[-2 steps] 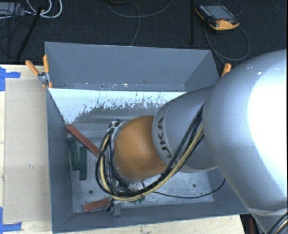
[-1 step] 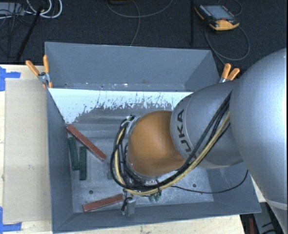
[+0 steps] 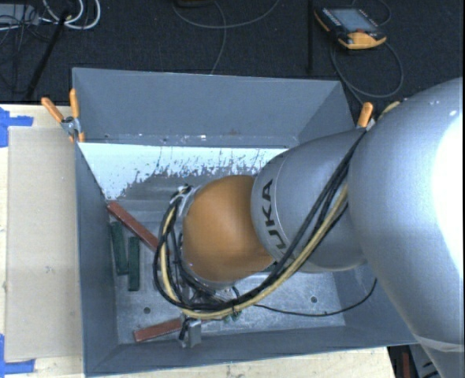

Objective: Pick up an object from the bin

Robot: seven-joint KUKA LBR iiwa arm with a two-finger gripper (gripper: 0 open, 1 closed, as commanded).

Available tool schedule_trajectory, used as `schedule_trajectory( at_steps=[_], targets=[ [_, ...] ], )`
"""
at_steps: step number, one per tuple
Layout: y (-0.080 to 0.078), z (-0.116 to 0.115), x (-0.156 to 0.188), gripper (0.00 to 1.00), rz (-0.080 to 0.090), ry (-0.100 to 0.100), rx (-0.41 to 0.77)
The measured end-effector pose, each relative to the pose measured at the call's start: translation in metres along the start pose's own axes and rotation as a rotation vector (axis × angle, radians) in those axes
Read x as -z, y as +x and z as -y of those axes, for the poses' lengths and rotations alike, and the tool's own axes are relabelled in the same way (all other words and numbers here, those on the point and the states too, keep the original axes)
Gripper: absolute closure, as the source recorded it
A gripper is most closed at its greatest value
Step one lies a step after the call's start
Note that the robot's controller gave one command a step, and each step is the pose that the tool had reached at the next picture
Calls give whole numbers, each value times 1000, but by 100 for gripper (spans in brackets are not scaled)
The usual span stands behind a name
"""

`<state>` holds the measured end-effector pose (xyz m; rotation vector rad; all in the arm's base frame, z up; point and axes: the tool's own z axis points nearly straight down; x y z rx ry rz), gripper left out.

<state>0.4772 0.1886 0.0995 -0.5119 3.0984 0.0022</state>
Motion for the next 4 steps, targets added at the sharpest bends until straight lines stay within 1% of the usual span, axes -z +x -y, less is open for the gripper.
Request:
schedule_trajectory(
  at_steps=[1, 2, 3, 4],
  targets=[
    [-1, 1, -26, 0, 20, 3, 82],
    [9, 28, -25, 0, 24, 2, 126],
    [14, 28, -28, 100, 7, 1, 124],
    [12, 27, 20, 100, 3, 1, 120]
  ],
)
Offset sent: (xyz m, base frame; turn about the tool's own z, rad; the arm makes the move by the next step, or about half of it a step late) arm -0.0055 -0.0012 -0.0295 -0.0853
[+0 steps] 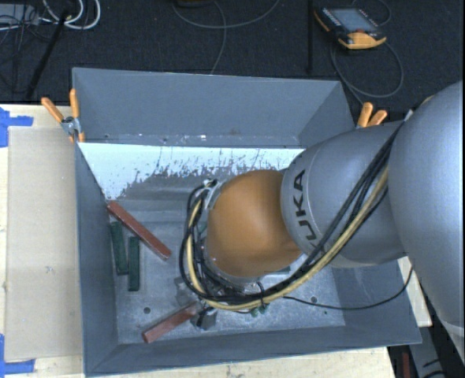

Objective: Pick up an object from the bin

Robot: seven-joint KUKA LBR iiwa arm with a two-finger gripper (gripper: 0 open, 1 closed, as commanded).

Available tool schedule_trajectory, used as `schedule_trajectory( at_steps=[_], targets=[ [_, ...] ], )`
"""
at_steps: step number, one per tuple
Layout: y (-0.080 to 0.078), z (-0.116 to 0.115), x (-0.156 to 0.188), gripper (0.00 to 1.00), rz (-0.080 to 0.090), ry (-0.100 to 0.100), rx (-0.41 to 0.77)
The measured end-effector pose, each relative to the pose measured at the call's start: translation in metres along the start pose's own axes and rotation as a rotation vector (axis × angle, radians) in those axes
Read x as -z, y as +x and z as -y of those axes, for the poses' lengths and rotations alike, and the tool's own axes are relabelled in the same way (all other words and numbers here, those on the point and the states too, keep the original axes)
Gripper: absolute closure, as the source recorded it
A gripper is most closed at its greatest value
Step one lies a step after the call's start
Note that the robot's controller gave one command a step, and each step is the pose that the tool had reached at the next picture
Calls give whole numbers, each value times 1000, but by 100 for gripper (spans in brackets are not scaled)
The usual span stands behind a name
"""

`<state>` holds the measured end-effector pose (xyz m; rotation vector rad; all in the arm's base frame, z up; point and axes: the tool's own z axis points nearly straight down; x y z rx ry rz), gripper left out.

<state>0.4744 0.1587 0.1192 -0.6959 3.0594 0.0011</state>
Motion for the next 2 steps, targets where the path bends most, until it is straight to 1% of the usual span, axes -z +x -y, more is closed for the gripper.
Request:
schedule_trajectory(
  at_steps=[1, 2],
  targets=[
    [-1, -1, 19, 100, -2, 0, -4],
    [-3, -1, 71, 100, 1, 0, -9]
  ],
)
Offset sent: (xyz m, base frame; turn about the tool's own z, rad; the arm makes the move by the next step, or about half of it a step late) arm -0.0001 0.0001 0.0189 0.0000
